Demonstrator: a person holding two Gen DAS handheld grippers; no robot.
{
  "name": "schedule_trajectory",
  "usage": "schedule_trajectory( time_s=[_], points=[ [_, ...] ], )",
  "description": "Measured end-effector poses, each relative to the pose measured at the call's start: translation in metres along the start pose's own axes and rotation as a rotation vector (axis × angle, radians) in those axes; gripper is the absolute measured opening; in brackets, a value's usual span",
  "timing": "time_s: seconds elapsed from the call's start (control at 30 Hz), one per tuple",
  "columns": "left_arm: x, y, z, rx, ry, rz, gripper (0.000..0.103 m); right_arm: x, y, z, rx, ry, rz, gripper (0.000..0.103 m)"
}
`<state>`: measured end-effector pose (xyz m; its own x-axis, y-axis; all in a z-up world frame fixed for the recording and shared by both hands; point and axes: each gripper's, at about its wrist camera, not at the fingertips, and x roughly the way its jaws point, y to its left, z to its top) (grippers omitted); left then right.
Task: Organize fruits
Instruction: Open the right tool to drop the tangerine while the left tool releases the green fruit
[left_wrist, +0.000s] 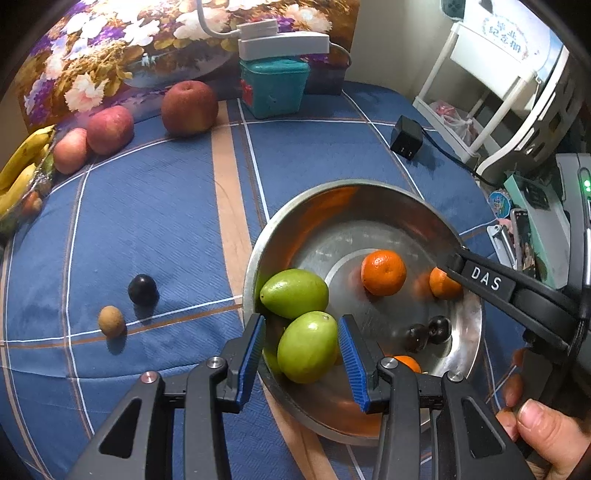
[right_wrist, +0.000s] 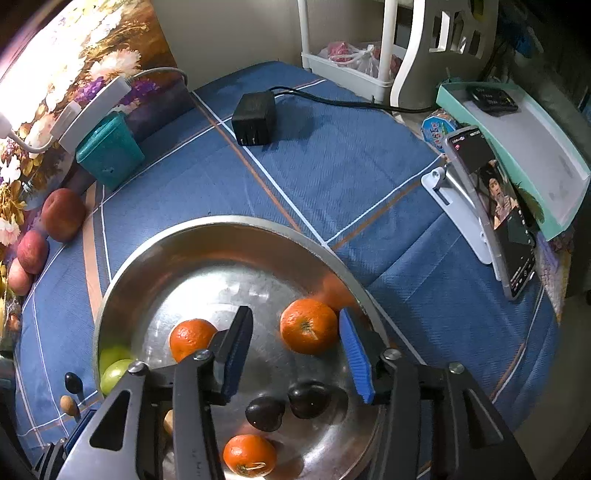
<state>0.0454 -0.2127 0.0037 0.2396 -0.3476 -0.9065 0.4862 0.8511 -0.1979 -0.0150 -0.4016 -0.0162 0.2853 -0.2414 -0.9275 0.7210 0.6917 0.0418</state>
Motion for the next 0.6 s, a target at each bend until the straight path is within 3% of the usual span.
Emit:
schedule_trajectory(
  time_s=[0.4,0.6],
  points=[
    [-0.009,0.028,0.005,-0.080,-0.026,0.005,0.046,-0.019,0.021,-0.007,-0.083,-0.040,-0.020,0.052],
    [-0.015,0.053,0.006,-0.137,-0.051,0.042,0.048,-0.022,0.037,-0.013,-0.120,-0.027,0.016,0.052]
  ],
)
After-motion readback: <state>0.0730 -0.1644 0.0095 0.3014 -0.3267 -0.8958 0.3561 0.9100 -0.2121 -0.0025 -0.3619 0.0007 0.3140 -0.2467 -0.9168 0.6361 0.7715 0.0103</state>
